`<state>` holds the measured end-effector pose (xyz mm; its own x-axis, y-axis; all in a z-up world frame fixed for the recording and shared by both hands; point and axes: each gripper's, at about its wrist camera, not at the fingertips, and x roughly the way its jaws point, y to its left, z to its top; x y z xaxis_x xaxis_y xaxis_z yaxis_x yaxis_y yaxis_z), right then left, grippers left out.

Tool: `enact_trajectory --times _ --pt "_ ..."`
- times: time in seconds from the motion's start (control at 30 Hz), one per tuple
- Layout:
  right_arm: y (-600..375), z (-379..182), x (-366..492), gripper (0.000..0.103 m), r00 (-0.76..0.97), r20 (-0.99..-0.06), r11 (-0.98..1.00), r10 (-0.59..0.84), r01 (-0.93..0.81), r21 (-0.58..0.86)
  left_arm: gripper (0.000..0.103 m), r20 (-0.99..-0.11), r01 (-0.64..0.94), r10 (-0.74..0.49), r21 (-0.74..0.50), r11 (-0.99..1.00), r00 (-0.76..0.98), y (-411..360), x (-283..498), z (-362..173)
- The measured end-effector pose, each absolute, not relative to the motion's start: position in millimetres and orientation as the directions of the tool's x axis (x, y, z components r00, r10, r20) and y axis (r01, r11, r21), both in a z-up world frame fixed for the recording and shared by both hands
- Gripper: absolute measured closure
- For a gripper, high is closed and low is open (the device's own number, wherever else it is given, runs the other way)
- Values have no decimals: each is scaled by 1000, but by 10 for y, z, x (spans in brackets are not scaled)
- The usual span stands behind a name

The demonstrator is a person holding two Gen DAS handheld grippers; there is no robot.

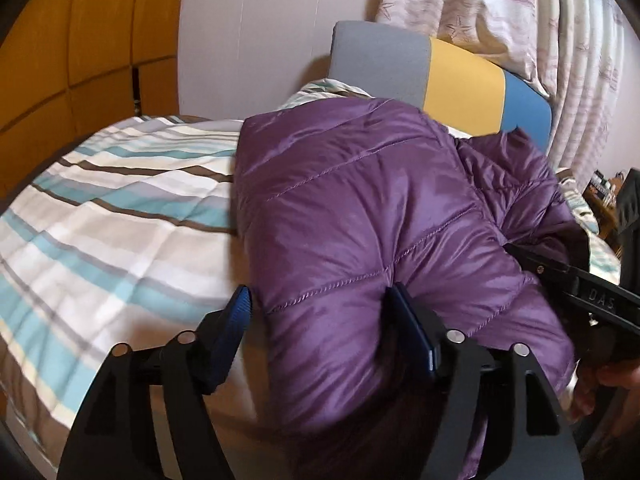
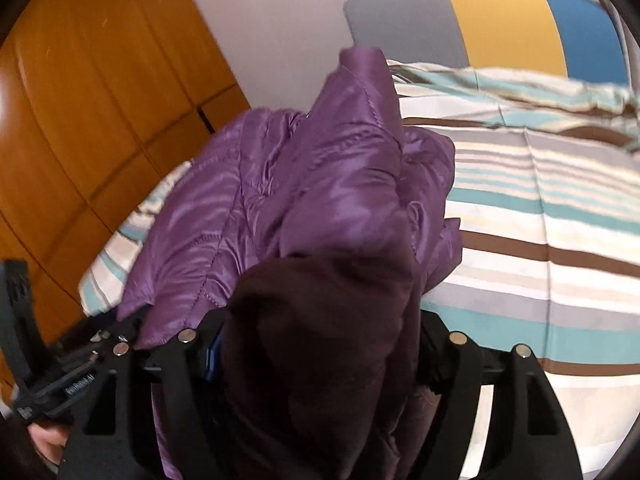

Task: Fold large clothes

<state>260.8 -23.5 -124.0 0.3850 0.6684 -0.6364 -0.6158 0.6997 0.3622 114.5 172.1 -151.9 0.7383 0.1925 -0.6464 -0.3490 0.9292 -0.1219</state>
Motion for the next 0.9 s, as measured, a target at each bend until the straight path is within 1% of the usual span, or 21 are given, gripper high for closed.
enact_trajectory --times 0.13,0.23,0.33,0.37,0.4,0.43,0.47,0.57,0.67,0.73,0.77,0.8,0.87,0.9 --pt "-464 -1379 2354 30 410 -667 735 622 -599 317 32 -642 -339 191 -114 934 743 1599 979 -1580" --pt "-650 -1523 2327 27 379 -679 744 629 -547 384 32 -634 -349 185 -144 926 751 1592 917 -1657" --pt "-665 -1479 2362 26 381 -689 754 616 -539 376 32 -638 -375 182 -179 910 748 1629 953 -1651" --pt "-678 -1434 2356 24 389 -688 757 612 -538 369 28 -644 -379 178 -187 907 744 1639 984 -1620" --pt "-713 -1385 2359 24 399 -685 761 610 -536 366 22 -658 -393 184 -184 901 730 1643 1003 -1572" --pt "-720 -1336 2356 22 408 -681 765 608 -531 365 10 -675 -417 204 -168 893 709 1663 1011 -1521" --pt "-754 -1293 2329 21 416 -675 766 610 -527 368 7 -684 -431 214 -161 888 697 1675 1016 -1475" --pt "-886 -1059 2311 20 479 -630 778 611 -510 367 7 -694 -460 198 -212 862 692 1802 1000 -1300" --pt "-919 -812 2371 20 538 -580 783 612 -516 348 7 -671 -481 168 -313 819 722 1994 1078 -1092" --pt "-825 -670 2417 22 549 -564 777 618 -537 328 7 -661 -485 162 -339 806 733 2065 1229 -970" --pt "-744 -600 2463 26 554 -562 777 615 -550 308 7 -658 -489 174 -331 807 733 2080 1340 -898" --pt "-688 -561 2464 28 560 -563 779 608 -558 286 7 -658 -489 182 -319 812 731 2068 1418 -854" --pt "-435 -487 2516 36 565 -577 779 590 -587 223 7 -683 -485 199 -255 836 703 2013 1701 -780" --pt "-356 -499 2519 38 562 -589 780 580 -592 204 7 -694 -482 204 -231 845 690 1990 1806 -774"
